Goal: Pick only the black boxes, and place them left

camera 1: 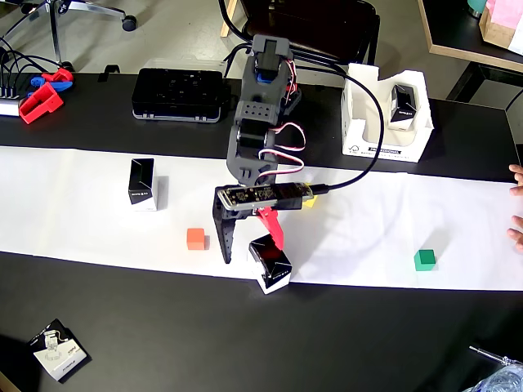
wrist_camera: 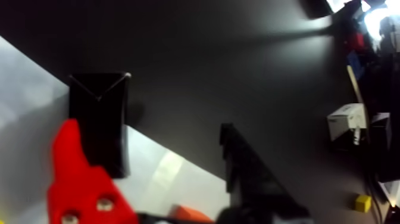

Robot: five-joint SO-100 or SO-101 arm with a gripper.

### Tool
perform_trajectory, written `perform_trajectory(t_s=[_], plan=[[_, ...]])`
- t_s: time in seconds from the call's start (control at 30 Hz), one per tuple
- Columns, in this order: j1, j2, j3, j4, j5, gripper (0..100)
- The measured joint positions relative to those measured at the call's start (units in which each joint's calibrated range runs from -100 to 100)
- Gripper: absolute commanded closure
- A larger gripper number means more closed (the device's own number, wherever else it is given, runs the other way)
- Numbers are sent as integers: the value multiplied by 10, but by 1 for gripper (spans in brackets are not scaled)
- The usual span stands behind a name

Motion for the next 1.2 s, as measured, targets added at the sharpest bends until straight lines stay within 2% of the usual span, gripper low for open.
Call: perform_trajectory(t_s=[0.07, 0.17, 0.2, 0.27, 0.37, 0.4, 0.47, 0.6, 0.67, 0.8, 0.97, 1.07, 1.2], plan=[[-2, 27, -16, -24, -12, 59], [-21, 65, -45, -40, -71, 75], [-35, 76, -47, -40, -88, 78], [-49, 103, -45, -39, -105, 76], [-49, 105, -45, -39, -112, 60], [-49, 105, -45, -39, -112, 60], [-49, 105, -45, -39, -112, 65], [-49, 105, -45, -39, -112, 87], [-49, 105, -26, -39, -113, 91], [-47, 96, 23, -49, -113, 91], [-43, -26, 194, -46, -162, 91], [-50, -131, 300, 8, -200, 91], [-110, -294, 324, 117, -266, 91]])
